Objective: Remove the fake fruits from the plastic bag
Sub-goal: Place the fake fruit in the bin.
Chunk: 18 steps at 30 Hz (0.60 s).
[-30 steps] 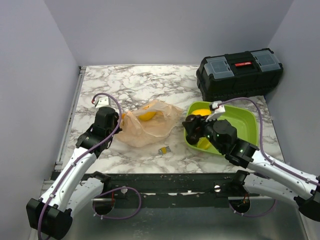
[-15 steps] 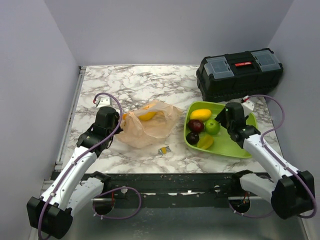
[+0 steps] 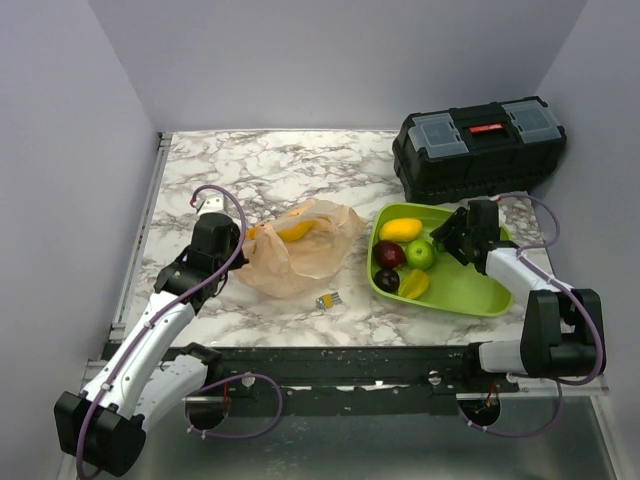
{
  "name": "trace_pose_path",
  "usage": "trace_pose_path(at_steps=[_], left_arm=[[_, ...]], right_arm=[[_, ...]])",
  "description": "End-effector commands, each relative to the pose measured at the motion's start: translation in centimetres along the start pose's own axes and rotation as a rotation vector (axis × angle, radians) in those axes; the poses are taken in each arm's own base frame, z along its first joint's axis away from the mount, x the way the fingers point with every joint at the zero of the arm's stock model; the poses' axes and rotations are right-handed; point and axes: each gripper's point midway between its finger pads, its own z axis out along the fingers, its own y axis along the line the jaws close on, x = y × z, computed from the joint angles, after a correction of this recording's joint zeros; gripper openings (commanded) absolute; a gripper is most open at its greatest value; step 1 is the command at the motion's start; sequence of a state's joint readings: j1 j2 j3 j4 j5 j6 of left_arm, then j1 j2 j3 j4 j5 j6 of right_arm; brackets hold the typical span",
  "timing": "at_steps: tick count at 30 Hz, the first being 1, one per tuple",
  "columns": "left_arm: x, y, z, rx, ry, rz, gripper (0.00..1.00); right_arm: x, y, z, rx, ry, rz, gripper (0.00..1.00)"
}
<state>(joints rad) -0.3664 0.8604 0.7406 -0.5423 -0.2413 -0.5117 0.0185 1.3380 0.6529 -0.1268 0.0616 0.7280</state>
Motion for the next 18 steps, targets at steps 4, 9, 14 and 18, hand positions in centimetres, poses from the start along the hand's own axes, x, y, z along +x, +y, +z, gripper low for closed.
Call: trace_pose_path(at_steps=[4, 9, 14, 18], left_arm=[[0.3, -1.1, -0.2, 0.065, 0.030, 0.019, 0.02], [0.2, -1.5, -0.4, 0.092, 0.038, 0.031, 0.05], [0.3, -2.0, -0.5, 0.114, 0.052, 0.041, 0.08], [0.4, -2.5, -0.7, 0.148, 0.062, 0.048, 0.15]], right_arm=[[0.5, 2.1, 0.6, -0.115, 0.034, 0.000, 0.44], [0.5, 2.0, 0.7, -0.117, 0.027, -0.017, 0.68], [0.8, 1.9, 0.7, -0.120, 0.034, -0.023, 0.83], [0.7, 1.9, 0.5, -0.124, 0.031, -0.029, 0.90]])
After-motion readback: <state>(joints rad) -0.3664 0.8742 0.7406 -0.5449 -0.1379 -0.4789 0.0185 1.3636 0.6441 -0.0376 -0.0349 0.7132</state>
